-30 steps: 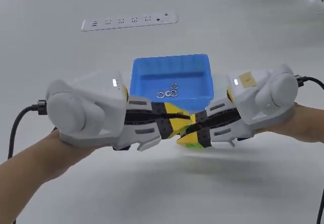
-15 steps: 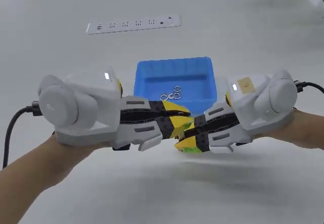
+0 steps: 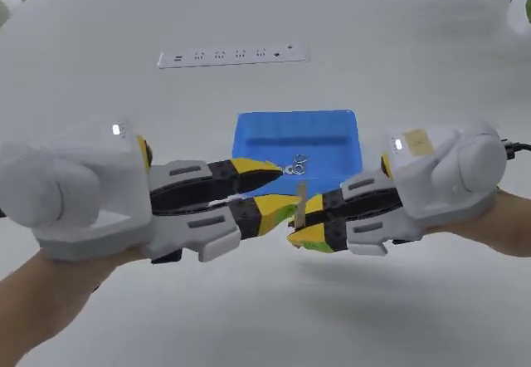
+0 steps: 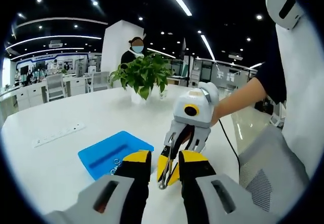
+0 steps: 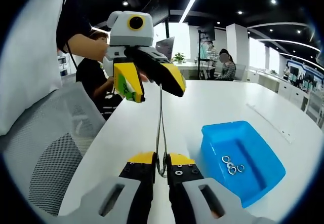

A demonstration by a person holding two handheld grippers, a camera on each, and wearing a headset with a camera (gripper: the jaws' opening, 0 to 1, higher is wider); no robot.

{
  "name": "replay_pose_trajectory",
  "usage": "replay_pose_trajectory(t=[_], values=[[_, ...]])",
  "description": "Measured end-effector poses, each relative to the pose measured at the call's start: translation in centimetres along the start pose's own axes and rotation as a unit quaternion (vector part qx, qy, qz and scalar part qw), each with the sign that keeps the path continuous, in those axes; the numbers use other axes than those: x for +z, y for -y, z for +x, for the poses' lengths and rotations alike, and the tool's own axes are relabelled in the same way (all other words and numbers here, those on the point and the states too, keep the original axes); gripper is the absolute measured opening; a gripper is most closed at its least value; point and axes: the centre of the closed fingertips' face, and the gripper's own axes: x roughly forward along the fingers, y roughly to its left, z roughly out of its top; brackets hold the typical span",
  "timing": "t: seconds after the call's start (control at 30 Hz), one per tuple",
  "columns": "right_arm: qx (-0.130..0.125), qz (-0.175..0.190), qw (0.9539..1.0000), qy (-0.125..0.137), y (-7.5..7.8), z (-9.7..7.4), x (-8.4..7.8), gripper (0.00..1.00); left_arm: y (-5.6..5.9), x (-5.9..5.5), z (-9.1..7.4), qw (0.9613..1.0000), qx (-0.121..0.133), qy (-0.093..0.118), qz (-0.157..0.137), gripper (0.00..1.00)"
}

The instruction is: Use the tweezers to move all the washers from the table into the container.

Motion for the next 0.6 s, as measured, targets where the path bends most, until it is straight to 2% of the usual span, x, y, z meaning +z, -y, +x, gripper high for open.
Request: replay_pose_trajectory(t=[0.1, 0.23, 0.33, 0.4, 0.5, 0.6], values=[[-0.005, -0.014, 0.9999, 0.002, 0.1, -0.6, 1.2, 0.09, -0.3, -0.4, -1.1, 0.9997, 0.025, -0.003, -0.008, 0.33], [-0.009, -0.033, 0.9994, -0.003, 0.4, -1.4, 2.1, 0.09, -0.3, -0.8, -2.2, 0.9989, 0.044, 0.003, -0.017, 0.43], [-0.02, -0.043, 0.9989, 0.004, 1.3, -2.3, 3.4, 0.09, -0.3, -1.0, -3.2, 0.9976, 0.063, 0.012, -0.025, 0.49], [-0.031, -0.05, 0.9982, 0.013, 2.1, -2.9, 4.4, 0.09, -0.6, -1.2, -3.7, 0.996, 0.081, 0.016, -0.032, 0.56], [-0.047, -0.072, 0.9962, 0.011, 3.5, -3.4, 5.4, 0.09, -1.4, -1.8, -4.5, 0.993, 0.108, 0.009, -0.048, 0.67], [-0.059, -0.07, 0.9953, 0.03, 4.9, -3.8, 6.7, 0.09, -1.7, -1.8, -4.9, 0.9918, 0.118, 0.014, -0.047, 0.71]])
